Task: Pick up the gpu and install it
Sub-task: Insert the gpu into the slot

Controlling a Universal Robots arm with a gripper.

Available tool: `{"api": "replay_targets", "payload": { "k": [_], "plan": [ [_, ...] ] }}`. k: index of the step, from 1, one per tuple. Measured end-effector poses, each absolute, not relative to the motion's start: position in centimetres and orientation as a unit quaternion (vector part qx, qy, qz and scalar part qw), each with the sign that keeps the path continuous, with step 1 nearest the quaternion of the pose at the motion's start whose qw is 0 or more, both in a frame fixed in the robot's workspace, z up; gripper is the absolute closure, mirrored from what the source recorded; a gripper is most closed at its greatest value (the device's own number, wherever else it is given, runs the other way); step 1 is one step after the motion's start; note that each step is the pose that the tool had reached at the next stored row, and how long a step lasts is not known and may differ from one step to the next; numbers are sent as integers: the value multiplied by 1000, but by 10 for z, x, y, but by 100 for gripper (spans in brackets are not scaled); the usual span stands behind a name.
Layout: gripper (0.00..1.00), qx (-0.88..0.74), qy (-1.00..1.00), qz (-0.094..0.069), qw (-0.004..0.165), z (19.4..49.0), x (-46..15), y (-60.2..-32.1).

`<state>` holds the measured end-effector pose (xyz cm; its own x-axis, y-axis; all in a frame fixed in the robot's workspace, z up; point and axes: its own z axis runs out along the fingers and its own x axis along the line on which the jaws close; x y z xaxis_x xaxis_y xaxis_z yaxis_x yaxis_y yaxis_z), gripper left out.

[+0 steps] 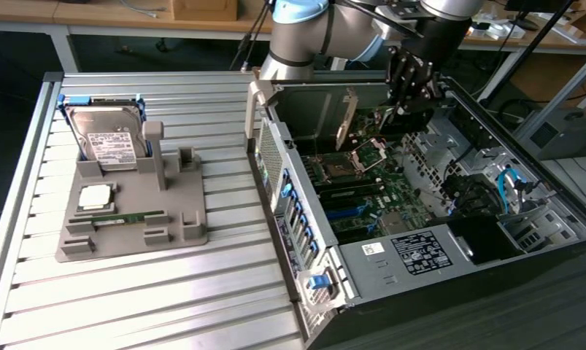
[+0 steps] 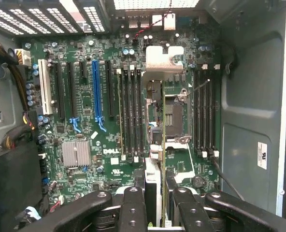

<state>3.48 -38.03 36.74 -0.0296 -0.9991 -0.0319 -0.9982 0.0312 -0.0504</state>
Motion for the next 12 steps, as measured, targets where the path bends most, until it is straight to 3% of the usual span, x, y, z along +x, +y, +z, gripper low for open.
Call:
{"api": "replay_targets", "payload": {
  "k": [8, 12],
  "plan": [
    [73, -717, 696, -6, 29, 367, 35, -380],
    [73, -717, 697, 7, 16, 366, 35, -380]
  ]
}}
